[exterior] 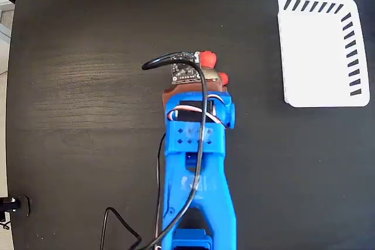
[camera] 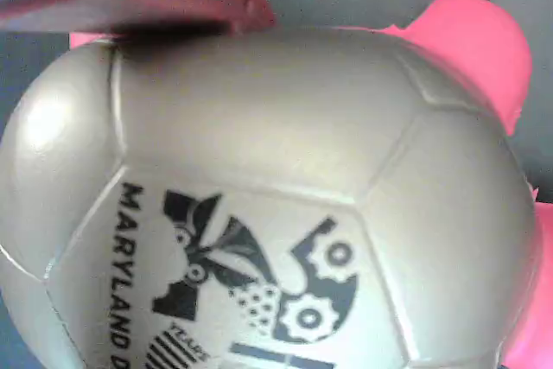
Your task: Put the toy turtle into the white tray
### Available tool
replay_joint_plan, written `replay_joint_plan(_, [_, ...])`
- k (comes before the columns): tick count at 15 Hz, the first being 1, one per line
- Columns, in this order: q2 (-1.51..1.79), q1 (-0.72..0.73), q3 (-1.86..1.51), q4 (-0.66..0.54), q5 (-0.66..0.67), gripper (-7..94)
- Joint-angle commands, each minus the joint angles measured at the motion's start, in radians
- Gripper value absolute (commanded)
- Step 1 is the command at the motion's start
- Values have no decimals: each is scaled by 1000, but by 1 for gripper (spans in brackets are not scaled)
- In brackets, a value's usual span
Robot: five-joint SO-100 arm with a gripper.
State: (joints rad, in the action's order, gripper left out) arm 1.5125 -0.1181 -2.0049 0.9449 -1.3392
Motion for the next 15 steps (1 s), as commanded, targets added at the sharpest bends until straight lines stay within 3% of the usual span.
replay_joint_plan(1, [54,-18,75,100,61,0])
replay_joint_plan(6, [54,-109,393,371,238,0])
replay_joint_plan(15, [-133,-345,1095,561,721,0])
